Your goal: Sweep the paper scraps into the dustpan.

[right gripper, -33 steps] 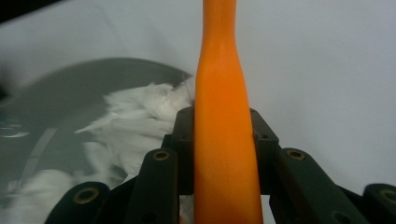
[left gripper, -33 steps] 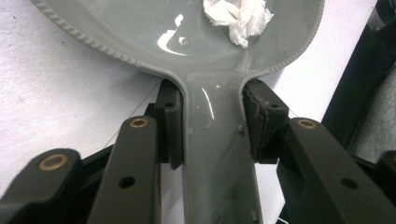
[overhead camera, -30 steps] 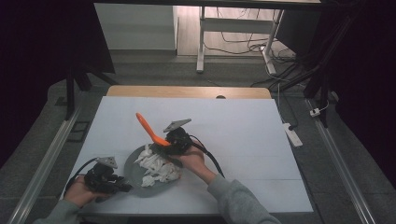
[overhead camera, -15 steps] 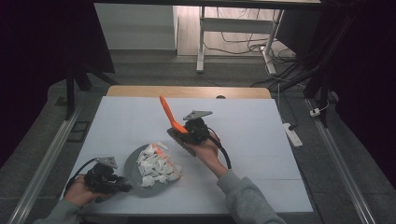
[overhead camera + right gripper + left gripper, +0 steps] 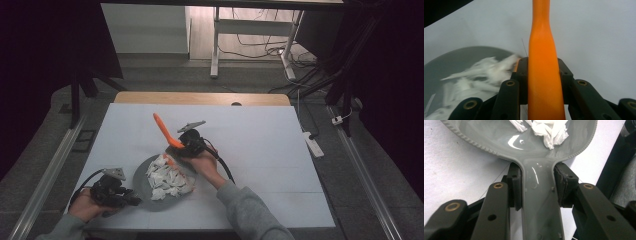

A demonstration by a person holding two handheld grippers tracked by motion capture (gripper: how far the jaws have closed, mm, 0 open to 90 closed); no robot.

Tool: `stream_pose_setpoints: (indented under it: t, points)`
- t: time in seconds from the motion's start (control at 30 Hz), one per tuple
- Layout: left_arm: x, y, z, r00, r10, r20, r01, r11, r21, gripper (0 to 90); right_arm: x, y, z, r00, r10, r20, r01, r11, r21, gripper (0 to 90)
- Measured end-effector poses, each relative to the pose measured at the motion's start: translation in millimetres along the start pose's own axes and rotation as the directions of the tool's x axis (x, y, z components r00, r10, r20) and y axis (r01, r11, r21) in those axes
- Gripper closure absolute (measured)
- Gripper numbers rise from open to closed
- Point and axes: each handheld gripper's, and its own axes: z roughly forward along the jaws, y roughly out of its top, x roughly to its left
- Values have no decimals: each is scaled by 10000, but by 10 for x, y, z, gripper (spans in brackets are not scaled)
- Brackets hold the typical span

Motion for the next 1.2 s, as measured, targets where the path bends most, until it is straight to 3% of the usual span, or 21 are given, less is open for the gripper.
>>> stream_pose_setpoints:
  t: [0.07,0.17,0.27,0.33,0.47,0.63,0.9,1.07,1.2]
  points:
    - [-2,0,1,10000,-5,-7,5,10000,-4,617,111,-11,-8,9998,-172,-143,171,9998,-52,705]
    - [-4,3,2,10000,4,-21,-4,10000,-4,617,259,-17,-45,9947,62,-1023,-78,9999,-151,705]
    - [-8,3,1,10000,9,-45,-9,10000,-8,617,434,-17,-67,9894,-624,-1309,608,9980,-161,705]
    - [-11,2,-1,10000,5,-51,-5,10000,-1,617,481,11,-133,9869,-1048,-1228,992,9938,-510,704]
    - [-10,2,-1,10000,7,-45,-7,10000,3,617,359,85,-368,9944,-919,-522,830,9849,-1521,705]
    - [-9,1,0,10000,-5,-34,4,10000,-9,617,143,58,-606,9995,-259,201,295,9784,-2045,705]
    - [-16,-5,-6,10000,-20,-41,20,10000,-25,617,47,-245,-643,9972,220,708,-114,9891,-1465,704]
    - [-23,-34,-19,10000,-41,-57,41,10000,-44,617,25,-400,-616,9958,494,770,-407,9930,-1105,705]
    - [-37,-38,-14,10000,-71,-70,71,10000,-43,617,70,-487,-564,9964,440,731,-377,9956,-853,705]
